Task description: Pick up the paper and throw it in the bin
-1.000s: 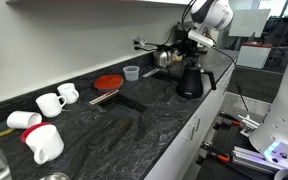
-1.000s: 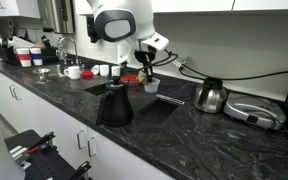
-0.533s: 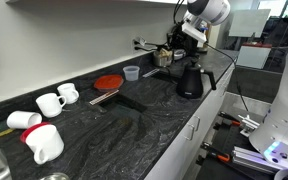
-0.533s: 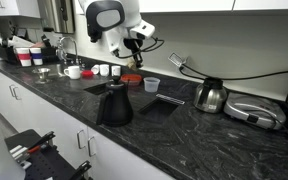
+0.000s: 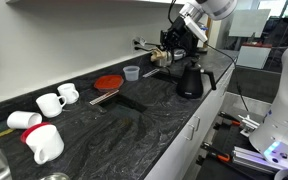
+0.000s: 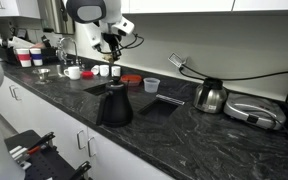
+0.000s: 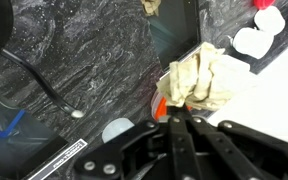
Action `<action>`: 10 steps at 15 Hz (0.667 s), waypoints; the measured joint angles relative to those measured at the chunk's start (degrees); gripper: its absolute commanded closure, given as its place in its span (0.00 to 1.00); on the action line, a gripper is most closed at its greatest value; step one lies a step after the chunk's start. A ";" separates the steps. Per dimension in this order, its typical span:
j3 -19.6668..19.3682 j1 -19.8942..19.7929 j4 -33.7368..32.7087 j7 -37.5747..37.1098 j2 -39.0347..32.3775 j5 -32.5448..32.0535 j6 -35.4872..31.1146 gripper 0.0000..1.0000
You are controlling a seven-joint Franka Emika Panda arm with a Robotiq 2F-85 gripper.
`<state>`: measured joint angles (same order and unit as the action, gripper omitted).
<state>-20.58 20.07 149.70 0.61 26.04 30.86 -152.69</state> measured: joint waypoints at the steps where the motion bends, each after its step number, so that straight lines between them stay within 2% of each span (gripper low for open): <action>1: -0.07 -0.07 0.09 0.17 0.20 0.01 0.04 0.99; 7: 0.32 -0.47 0.10 0.31 0.24 0.25 0.11 1.00; 10: 4.04 -1.33 0.28 0.20 0.13 1.39 -0.15 1.00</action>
<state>-16.54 18.74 149.99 0.81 26.18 32.26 -152.84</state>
